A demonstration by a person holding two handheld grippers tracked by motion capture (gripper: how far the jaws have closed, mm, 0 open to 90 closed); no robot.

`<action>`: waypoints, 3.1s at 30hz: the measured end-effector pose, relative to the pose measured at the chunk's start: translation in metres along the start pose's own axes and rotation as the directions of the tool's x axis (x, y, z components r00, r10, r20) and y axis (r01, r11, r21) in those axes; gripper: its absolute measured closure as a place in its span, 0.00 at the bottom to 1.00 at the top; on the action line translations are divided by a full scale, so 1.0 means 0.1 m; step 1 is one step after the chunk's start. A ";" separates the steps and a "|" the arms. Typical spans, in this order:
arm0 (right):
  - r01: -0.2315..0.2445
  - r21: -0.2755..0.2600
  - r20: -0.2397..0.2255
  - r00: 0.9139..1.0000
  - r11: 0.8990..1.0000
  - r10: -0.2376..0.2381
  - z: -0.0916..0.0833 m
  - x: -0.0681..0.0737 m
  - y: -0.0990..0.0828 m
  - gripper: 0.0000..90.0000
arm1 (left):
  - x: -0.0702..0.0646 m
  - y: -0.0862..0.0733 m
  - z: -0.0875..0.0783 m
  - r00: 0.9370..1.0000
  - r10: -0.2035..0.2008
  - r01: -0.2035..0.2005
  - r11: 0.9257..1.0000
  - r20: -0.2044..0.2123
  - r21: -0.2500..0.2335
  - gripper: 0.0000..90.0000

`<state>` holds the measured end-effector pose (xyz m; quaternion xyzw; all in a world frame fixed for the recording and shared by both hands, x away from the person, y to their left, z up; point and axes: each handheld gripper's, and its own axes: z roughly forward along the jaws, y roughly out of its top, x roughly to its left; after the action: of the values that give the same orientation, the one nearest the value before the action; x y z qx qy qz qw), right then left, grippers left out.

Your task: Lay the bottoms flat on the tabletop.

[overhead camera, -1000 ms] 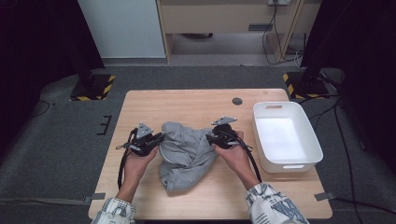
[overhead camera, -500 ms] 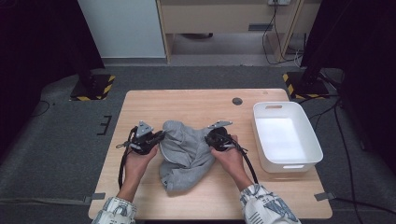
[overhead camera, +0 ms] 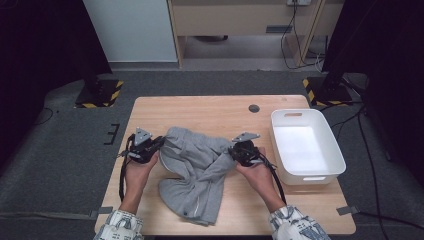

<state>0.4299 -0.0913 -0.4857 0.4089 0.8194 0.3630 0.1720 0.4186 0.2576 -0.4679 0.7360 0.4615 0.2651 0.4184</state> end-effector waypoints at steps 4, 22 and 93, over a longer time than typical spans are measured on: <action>-0.017 0.053 -0.018 1.000 0.998 0.018 0.18 0.02 -0.19 0.96 | -0.02 -0.03 0.03 1.000 0.007 -0.007 1.000 0.003 0.021 0.94; -0.087 -0.008 0.040 0.995 0.996 0.087 0.09 -0.16 0.06 0.63 | -0.05 -0.07 0.08 1.000 0.011 -0.012 0.999 0.013 0.044 0.93; 0.035 -0.133 0.095 0.995 0.991 -0.022 -0.48 -0.32 0.42 0.93 | -0.22 0.22 -0.07 0.996 0.077 -0.076 0.997 0.035 -0.019 0.95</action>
<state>0.4446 -0.1219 -0.4231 0.4012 0.7900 0.3953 0.2424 0.4138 0.2353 -0.4450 0.7541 0.4231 0.2716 0.4226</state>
